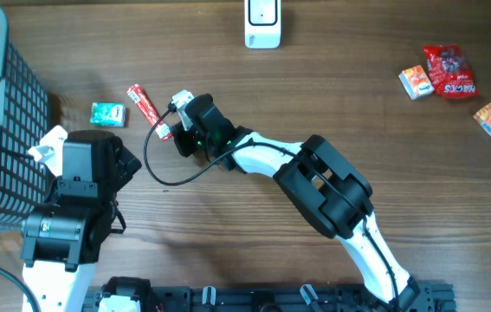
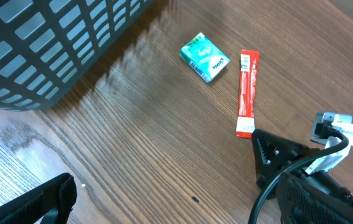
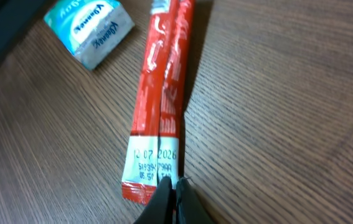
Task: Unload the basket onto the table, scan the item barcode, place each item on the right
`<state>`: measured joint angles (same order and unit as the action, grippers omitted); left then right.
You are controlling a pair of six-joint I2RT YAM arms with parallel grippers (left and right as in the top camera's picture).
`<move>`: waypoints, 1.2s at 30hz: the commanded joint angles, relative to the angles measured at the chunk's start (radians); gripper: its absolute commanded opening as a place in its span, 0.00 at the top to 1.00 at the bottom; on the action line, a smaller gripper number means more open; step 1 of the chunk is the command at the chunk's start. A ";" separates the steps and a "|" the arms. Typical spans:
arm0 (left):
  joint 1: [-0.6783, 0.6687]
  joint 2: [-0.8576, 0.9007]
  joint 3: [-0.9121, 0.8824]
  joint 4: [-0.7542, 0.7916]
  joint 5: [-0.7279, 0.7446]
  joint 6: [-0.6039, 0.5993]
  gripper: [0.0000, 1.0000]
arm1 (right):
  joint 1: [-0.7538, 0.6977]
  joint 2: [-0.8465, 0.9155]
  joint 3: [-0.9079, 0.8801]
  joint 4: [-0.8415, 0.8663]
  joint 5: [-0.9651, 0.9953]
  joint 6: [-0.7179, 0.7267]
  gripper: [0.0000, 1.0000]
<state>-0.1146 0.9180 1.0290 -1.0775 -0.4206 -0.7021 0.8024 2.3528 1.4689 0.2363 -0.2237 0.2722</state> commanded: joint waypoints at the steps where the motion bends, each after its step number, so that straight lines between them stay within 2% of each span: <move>1: 0.006 0.001 0.009 -0.001 0.005 -0.013 0.00 | -0.014 0.030 0.034 -0.021 0.020 0.024 0.96; 10: 0.006 0.033 0.009 0.003 0.006 -0.015 0.00 | -0.119 -0.006 0.038 -0.135 -0.007 0.154 0.96; 13: 0.006 0.091 0.007 0.016 0.016 -0.050 0.00 | -0.167 -0.038 0.038 -0.194 -0.014 0.154 0.96; 18: 0.006 0.249 0.005 0.080 0.118 -0.050 0.00 | -0.256 -0.109 0.038 -0.303 -0.050 0.154 0.96; 19: 0.006 0.284 0.005 0.101 0.143 -0.050 0.00 | -0.275 -0.129 0.038 -0.322 -0.077 0.154 0.89; 21: 0.006 0.356 0.005 0.152 0.211 -0.050 0.00 | -0.319 -0.170 0.038 -0.359 -0.143 0.154 0.64; 22: 0.006 0.394 0.005 0.184 0.254 -0.050 0.00 | -0.343 -0.189 0.038 -0.378 -0.180 0.154 0.56; 24: 0.006 0.472 0.005 0.253 0.316 -0.050 0.00 | -0.392 -0.227 0.038 -0.417 -0.261 0.163 0.52; 27: 0.007 0.575 0.005 0.351 0.327 -0.050 0.00 | -0.457 -0.262 0.037 -0.476 -0.360 0.213 0.46; 30: 0.015 0.687 0.005 0.491 0.328 -0.050 0.00 | -0.513 -0.264 0.036 -0.549 -0.444 0.225 0.46; 36: 0.028 0.824 0.005 0.713 0.375 -0.050 0.04 | -0.547 -0.264 0.021 -0.649 -0.313 0.225 0.47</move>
<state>-0.0952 1.6894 1.0283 -0.4198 -0.0856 -0.7467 0.2520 2.0937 1.4960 -0.4046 -0.5751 0.4862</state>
